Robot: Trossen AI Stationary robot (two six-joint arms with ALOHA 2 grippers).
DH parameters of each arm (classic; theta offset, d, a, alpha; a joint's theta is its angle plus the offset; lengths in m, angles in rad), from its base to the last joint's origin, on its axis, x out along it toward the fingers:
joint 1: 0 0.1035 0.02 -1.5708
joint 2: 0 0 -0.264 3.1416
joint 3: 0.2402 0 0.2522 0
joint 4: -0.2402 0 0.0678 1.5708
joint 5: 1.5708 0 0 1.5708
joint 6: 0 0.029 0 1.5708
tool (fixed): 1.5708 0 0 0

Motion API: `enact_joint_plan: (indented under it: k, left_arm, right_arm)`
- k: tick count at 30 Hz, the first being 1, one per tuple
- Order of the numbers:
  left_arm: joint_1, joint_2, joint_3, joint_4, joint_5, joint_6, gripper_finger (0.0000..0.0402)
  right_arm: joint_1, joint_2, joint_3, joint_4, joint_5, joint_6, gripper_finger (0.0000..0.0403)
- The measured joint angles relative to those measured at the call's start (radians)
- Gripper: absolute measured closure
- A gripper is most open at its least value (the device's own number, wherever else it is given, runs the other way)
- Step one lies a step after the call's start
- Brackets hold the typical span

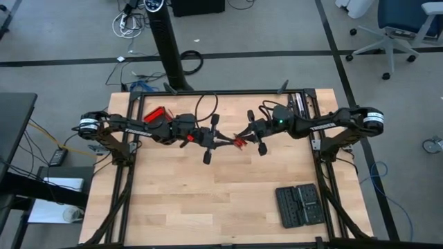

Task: Coil cords
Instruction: Coil the wire to the spool

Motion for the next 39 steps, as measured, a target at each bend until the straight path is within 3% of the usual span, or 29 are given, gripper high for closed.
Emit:
enact_joint_plan:
  k: [6,14,23,34,39]
  left_arm:
    - [0.000,0.000,0.000,0.007,-0.087,0.017,0.0389]
    - [0.005,0.000,0.000,0.003,-0.107,0.017,0.0389]
    - [0.006,0.000,0.000,-0.009,-0.109,0.016,0.0389]
    - [0.007,0.000,0.000,-0.009,-0.131,0.013,0.0389]
    - [0.007,0.000,0.000,-0.009,-0.146,0.013,0.0389]
  right_arm:
    - [-0.022,0.056,-0.049,0.082,-0.023,0.026,0.0369]
    - [-0.035,0.190,-0.049,0.228,-0.051,0.037,0.0369]
    - [-0.107,0.198,-0.049,0.251,-0.162,0.112,0.0380]
    - [-0.099,0.205,-0.048,0.236,-0.165,0.112,0.0380]
    - [-0.098,0.205,-0.048,0.223,-0.117,0.095,0.0378]
